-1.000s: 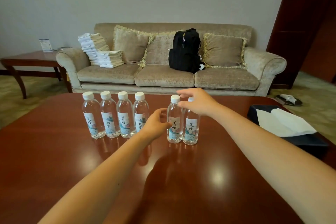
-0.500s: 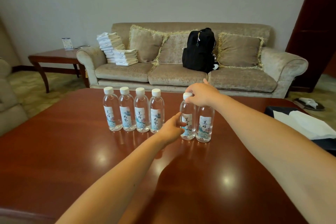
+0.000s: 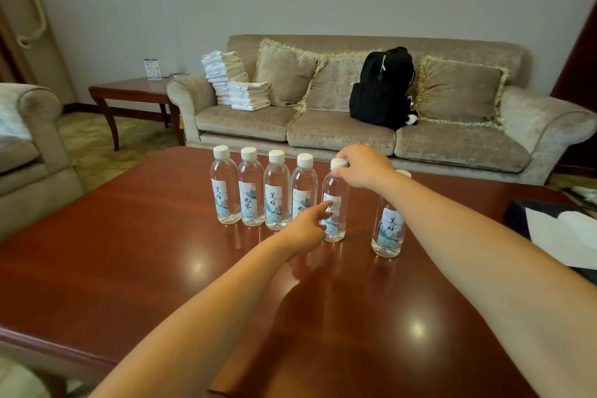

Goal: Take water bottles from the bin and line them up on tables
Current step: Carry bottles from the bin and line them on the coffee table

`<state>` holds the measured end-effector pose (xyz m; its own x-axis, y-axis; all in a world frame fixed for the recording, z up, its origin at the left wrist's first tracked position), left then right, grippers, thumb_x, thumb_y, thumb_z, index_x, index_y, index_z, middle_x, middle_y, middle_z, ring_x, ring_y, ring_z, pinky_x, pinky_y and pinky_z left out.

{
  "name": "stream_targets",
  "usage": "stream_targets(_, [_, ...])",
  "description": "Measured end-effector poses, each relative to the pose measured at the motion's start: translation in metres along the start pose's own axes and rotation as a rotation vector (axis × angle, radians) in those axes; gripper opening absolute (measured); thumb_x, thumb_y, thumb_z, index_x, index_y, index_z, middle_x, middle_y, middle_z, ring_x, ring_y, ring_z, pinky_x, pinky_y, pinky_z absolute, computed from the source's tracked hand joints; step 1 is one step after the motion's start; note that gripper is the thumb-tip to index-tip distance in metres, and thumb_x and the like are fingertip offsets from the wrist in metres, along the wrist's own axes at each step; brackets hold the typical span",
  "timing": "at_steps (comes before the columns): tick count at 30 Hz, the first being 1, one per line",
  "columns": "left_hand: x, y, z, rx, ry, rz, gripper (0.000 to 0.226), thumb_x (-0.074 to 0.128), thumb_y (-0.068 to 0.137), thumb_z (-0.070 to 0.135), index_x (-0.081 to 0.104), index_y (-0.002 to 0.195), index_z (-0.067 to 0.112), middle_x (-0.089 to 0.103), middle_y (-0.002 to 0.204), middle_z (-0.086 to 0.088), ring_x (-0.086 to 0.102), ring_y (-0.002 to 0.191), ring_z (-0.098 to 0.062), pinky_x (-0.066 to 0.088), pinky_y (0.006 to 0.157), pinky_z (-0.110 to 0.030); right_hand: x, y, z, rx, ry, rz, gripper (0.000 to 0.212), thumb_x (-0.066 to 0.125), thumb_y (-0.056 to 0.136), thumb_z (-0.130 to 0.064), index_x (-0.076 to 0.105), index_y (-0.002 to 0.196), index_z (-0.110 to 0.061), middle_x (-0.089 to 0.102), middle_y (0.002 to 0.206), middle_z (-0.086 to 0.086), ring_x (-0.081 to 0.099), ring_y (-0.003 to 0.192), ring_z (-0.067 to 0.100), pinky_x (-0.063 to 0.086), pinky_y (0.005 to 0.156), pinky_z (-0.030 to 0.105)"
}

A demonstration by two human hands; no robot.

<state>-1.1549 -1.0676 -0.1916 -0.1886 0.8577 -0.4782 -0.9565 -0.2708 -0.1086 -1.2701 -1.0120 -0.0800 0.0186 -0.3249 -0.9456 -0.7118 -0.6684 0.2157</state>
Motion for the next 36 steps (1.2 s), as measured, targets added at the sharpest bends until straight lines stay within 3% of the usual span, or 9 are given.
stream_targets(4, [-0.003, 0.003, -0.003, -0.002, 0.000, 0.017, 0.080, 0.037, 0.088, -0.019, 0.022, 0.155, 0.023, 0.036, 0.155, -0.004, 0.042, 0.139, -0.024, 0.048, 0.067, -0.017, 0.001, 0.003, -0.004, 0.000, -0.012, 0.000, 0.018, 0.060, 0.094, -0.033, 0.069, 0.098, -0.017, 0.069, 0.090, 0.006, 0.063, 0.084, 0.028, 0.042, 0.061, 0.032])
stream_targets(11, [-0.009, 0.005, -0.004, 0.012, -0.006, 0.041, 0.078, 0.039, 0.088, -0.018, 0.026, 0.154, 0.023, 0.040, 0.152, -0.004, 0.043, 0.137, -0.022, 0.048, 0.068, -0.016, 0.003, 0.006, -0.008, -0.005, -0.017, -0.011, 0.018, 0.061, 0.093, -0.033, 0.069, 0.098, -0.018, 0.068, 0.089, 0.005, 0.063, 0.084, 0.027, 0.042, 0.059, 0.031])
stream_targets(14, [-0.010, 0.003, -0.003, 0.024, -0.011, 0.054, 0.073, 0.041, 0.090, -0.014, 0.029, 0.153, 0.021, 0.043, 0.149, -0.005, 0.047, 0.133, -0.022, 0.049, 0.070, -0.016, 0.005, 0.007, -0.004, -0.003, 0.081, -0.045, 0.035, 0.064, 0.092, -0.035, 0.065, 0.124, -0.021, 0.068, 0.119, 0.007, 0.063, 0.105, 0.028, 0.054, 0.083, 0.040])
stream_targets(16, [-0.009, 0.002, -0.003, 0.024, -0.026, 0.073, 0.068, 0.045, 0.092, -0.010, 0.032, 0.151, 0.020, 0.049, 0.144, -0.006, 0.056, 0.120, -0.020, 0.053, 0.078, -0.025, 0.001, 0.003, 0.000, 0.013, 0.150, -0.074, 0.066, 0.067, 0.090, -0.040, 0.042, 0.149, -0.023, 0.058, 0.138, 0.007, 0.055, 0.125, 0.029, 0.042, 0.107, 0.049])
stream_targets(18, [-0.005, 0.002, -0.002, 0.019, -0.047, 0.076, 0.062, 0.050, 0.093, -0.004, 0.036, 0.149, 0.018, 0.055, 0.136, -0.004, 0.060, 0.104, -0.019, 0.053, 0.089, -0.035, -0.008, -0.004, 0.006, 0.023, 0.101, -0.068, 0.073, 0.067, 0.091, -0.044, 0.034, 0.153, -0.025, 0.057, 0.139, 0.005, 0.052, 0.129, 0.028, 0.032, 0.115, 0.051])
stream_targets(23, [0.021, 0.007, 0.008, 0.036, -0.078, 0.004, 0.054, 0.055, 0.094, -0.001, 0.042, 0.144, 0.016, 0.063, 0.126, -0.003, 0.059, 0.107, -0.014, 0.051, 0.090, -0.028, -0.036, -0.035, 0.044, 0.090, 0.032, 0.031, 0.040, 0.068, 0.091, -0.037, 0.062, 0.129, -0.024, 0.066, 0.125, -0.001, 0.062, 0.112, 0.021, 0.052, 0.095, 0.043])
stream_targets(29, [0.052, 0.011, 0.031, 0.088, -0.081, -0.055, 0.053, 0.053, 0.093, -0.006, 0.045, 0.141, 0.013, 0.065, 0.124, -0.007, 0.062, 0.110, -0.019, 0.052, 0.082, -0.026, -0.037, -0.063, 0.080, 0.177, 0.135, 0.005, 0.042, 0.071, 0.087, -0.028, 0.064, 0.127, -0.018, 0.063, 0.131, 0.003, 0.060, 0.115, 0.024, 0.053, 0.094, 0.041])
stream_targets(33, [0.061, 0.015, 0.036, 0.093, -0.088, -0.066, 0.050, 0.052, 0.092, -0.007, 0.048, 0.140, 0.009, 0.065, 0.124, -0.010, 0.060, 0.105, -0.014, 0.050, 0.081, -0.023, -0.035, -0.063, 0.085, 0.172, 0.181, 0.030, 0.016, 0.068, 0.084, -0.019, 0.072, 0.098, -0.011, 0.072, 0.101, 0.011, 0.066, 0.096, 0.031, 0.054, 0.078, 0.041])
stream_targets(36, [0.063, 0.016, 0.035, 0.097, -0.067, -0.068, 0.049, 0.051, 0.094, -0.005, 0.048, 0.139, 0.011, 0.064, 0.127, -0.008, 0.060, 0.109, -0.016, 0.051, 0.084, -0.024, -0.034, -0.063, 0.082, 0.163, 0.200, 0.047, 0.009, 0.070, 0.084, -0.021, 0.073, 0.091, -0.016, 0.072, 0.092, 0.006, 0.067, 0.087, 0.025, 0.056, 0.076, 0.042])
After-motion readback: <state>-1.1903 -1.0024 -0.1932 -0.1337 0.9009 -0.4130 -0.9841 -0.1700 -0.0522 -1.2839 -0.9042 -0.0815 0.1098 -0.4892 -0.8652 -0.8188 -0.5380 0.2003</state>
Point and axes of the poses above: each hand's wrist, its own y-axis towards the middle knuckle, its own x-axis out of the palm, z = x × y, the point moved 8 cm from there along y, towards the middle knuckle
